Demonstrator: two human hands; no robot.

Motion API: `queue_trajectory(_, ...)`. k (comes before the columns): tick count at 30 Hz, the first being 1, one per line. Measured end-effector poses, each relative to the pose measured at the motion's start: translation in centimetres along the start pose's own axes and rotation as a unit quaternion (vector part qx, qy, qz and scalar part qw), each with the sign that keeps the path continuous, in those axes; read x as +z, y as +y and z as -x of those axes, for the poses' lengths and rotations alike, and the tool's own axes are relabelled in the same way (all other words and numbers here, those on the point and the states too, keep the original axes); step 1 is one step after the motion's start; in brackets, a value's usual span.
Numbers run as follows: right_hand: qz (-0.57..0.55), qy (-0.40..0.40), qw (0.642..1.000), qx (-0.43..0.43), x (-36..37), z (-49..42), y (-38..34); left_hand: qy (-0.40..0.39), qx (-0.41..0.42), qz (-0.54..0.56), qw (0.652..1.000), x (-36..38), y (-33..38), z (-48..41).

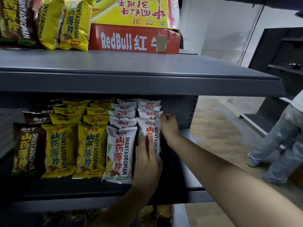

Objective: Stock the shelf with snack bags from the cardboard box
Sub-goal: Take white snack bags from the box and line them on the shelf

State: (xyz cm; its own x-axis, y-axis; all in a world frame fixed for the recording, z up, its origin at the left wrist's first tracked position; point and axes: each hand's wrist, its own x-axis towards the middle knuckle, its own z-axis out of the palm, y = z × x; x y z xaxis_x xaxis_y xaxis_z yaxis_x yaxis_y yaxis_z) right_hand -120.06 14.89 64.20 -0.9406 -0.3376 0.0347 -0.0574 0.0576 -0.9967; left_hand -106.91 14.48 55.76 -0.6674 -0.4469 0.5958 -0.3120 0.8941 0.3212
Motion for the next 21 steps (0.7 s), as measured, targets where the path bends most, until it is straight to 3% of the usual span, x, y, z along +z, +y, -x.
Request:
queue_trajectory(3,0.139,0.003,0.976,-0.166,-1.5,1.6,1.4,0.034,0.126,0.005,0.991,-1.4,-1.4,0.9)
queue_trajectory(5,0.234,-0.032,0.944,-0.229,-2.5,2.5,2.6,0.037,0.168,-0.011,0.985,-2.6,-3.4,1.2)
queue_trajectory(10,0.386,-0.099,0.884,-0.244,-3.5,4.1,3.8,0.008,0.196,-0.091,0.976,-6.4,-9.5,1.2)
queue_trajectory(15,0.595,-0.101,0.712,-0.360,-3.2,5.4,3.4,-0.090,0.263,-0.182,0.943,-8.6,-12.9,1.2)
queue_trajectory(17,0.638,-0.119,0.667,-0.366,-2.8,5.4,3.2,-0.115,0.247,-0.214,0.938,-8.8,-13.1,1.2)
queue_trajectory(21,0.663,-0.159,0.649,-0.338,-2.1,5.0,2.8,-0.114,0.185,-0.230,0.949,-8.3,-12.0,1.1)
